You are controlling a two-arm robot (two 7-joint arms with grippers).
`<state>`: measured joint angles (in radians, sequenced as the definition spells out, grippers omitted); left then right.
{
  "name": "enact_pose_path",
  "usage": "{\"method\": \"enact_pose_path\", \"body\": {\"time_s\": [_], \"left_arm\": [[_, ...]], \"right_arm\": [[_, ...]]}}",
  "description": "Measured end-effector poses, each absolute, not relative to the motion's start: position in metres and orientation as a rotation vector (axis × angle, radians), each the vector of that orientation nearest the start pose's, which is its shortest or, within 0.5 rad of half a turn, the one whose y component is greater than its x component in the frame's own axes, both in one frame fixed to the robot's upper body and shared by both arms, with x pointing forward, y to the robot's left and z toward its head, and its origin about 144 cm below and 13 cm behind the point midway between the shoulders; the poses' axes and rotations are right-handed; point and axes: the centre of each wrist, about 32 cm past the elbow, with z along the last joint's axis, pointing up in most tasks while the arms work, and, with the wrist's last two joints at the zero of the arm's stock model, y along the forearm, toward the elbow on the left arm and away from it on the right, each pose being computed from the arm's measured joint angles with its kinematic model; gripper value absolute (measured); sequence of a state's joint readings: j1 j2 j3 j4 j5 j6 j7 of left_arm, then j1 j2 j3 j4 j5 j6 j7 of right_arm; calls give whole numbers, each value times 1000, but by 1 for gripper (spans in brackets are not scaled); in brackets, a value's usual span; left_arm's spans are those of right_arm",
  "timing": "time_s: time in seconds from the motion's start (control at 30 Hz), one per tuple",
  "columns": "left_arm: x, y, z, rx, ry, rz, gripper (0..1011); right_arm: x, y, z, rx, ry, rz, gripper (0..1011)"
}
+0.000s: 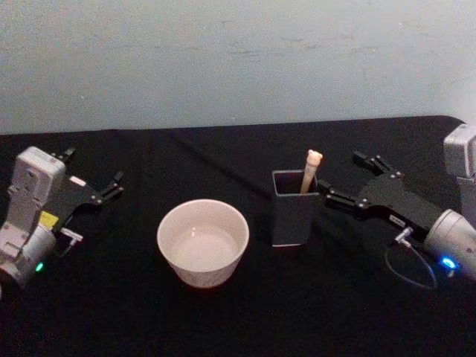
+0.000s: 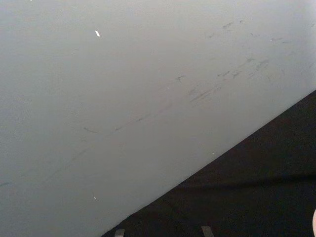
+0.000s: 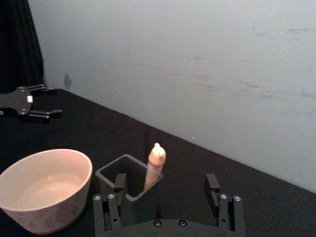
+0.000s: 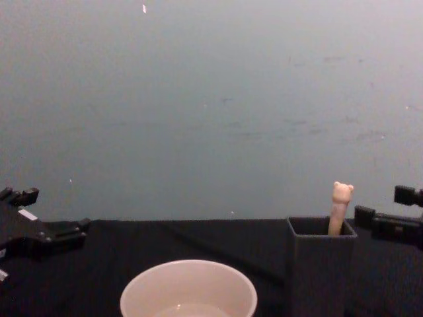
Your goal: Pick up the stirring spoon with one hand, stir inside the cup, then place it back in its original position.
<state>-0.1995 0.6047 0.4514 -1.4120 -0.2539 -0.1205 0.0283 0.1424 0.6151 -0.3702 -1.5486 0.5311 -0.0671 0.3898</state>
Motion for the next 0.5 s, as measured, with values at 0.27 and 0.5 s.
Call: {"method": "enact_pose_path", "body": {"time_s": [0.27,0.5], "left_arm": [[489,310,1140,304,-285,1248,1002],[489,310,1140,304,-285,1248,1001]], "right_arm": [[494,-295,1165,-73,-3,-864,1002],[506,-286,1163,-61,7,-856,1002]]}}
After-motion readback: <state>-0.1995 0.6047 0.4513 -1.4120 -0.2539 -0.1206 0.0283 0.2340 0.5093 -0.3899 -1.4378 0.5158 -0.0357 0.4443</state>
